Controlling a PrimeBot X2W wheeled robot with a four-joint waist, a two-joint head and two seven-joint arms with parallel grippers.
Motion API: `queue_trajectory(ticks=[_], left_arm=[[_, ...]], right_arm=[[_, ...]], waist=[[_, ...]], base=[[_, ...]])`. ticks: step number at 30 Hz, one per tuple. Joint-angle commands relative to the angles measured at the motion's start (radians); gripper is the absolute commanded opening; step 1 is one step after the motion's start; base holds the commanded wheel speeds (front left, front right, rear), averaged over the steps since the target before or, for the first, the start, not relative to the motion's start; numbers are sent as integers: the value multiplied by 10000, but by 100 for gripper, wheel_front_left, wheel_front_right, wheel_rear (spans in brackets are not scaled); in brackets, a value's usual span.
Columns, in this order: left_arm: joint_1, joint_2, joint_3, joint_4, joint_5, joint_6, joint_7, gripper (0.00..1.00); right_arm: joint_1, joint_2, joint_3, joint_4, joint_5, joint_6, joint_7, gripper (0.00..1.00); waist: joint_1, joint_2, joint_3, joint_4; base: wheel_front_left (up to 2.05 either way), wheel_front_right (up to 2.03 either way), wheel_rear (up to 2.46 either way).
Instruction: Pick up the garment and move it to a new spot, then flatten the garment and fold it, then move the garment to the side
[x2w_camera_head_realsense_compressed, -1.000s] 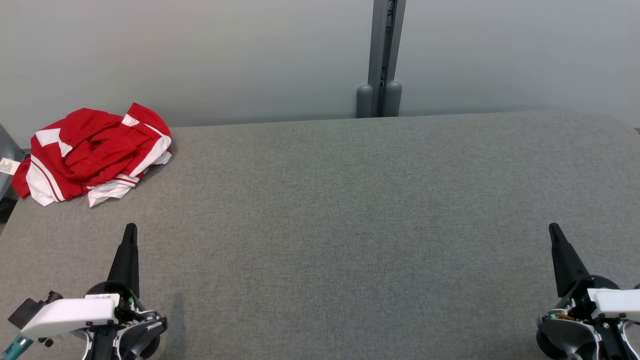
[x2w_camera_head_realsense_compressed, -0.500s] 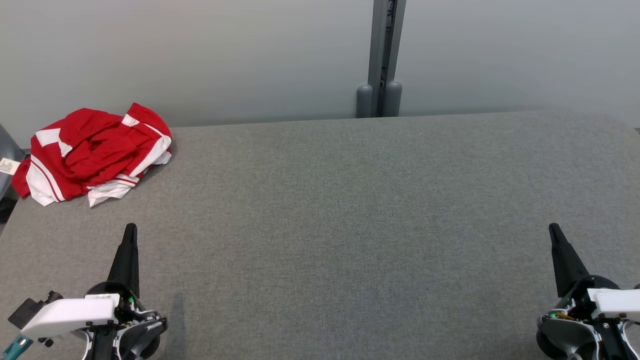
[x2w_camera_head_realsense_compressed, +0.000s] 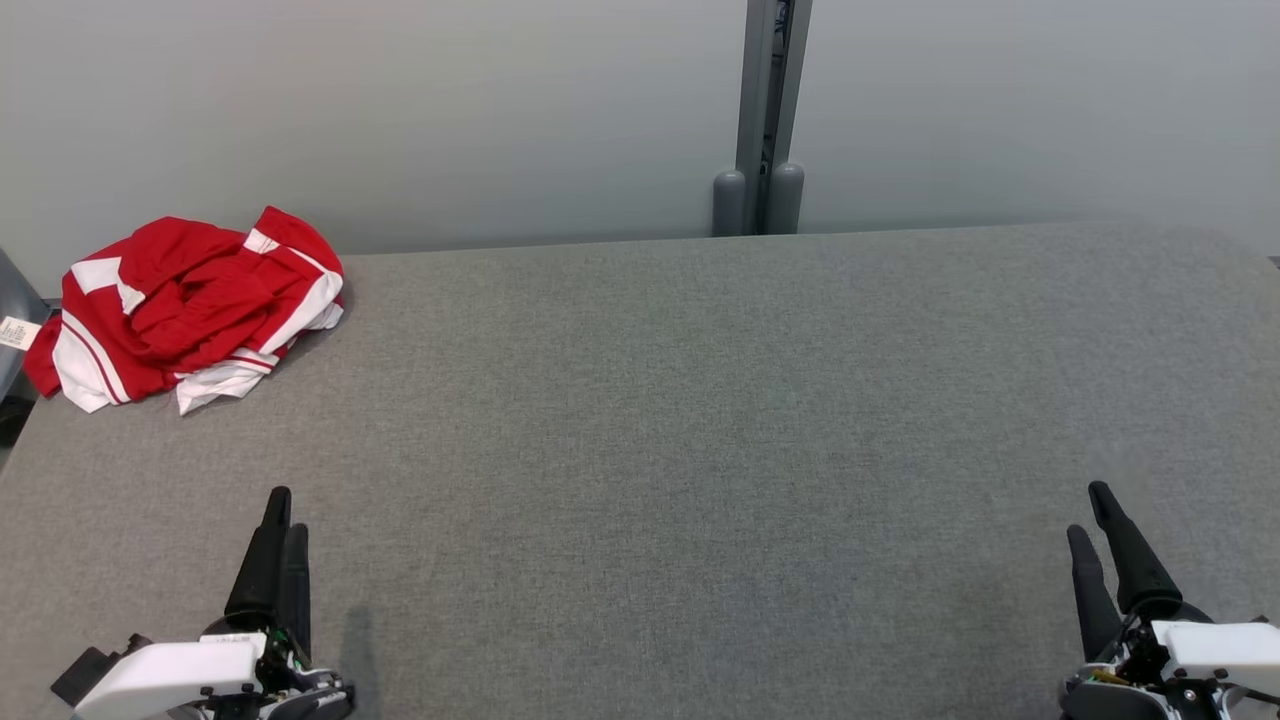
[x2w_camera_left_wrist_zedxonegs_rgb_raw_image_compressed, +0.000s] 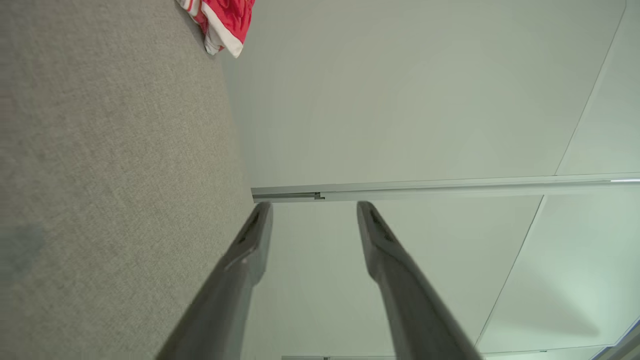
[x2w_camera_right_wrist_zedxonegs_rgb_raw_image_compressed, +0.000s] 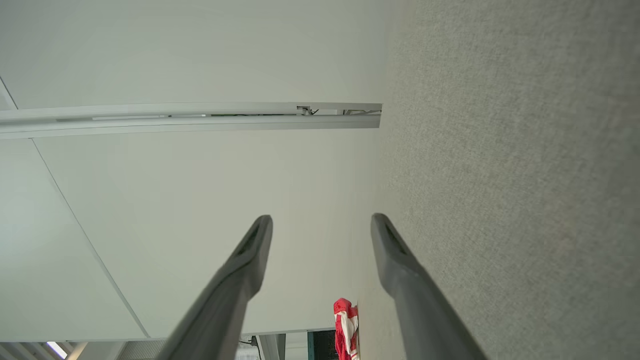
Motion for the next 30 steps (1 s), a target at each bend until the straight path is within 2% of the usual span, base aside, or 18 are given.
queue_trajectory(ticks=[1,9,15,30], left_arm=[[-178,67,-115,-152,25,0,-107,100],[-132,86,-480,-228,383,58,-508,100],[-117,98,-784,-401,1098,248,-786,100],[4,126,-1377,-974,3572,842,-1406,100]], right_arm=[[-131,-73,62,-136,-14,20,-115,100],[28,-96,205,-177,-257,24,-518,100],[110,-112,198,-233,-743,26,-797,100],[357,-148,156,-872,-3151,33,-1418,100]], waist=[[0,0,-13,2],[0,0,-73,10],[0,0,-121,15],[0,0,-231,28]], base=[[0,0,0],[0,0,0],[0,0,0],[0,0,0]])
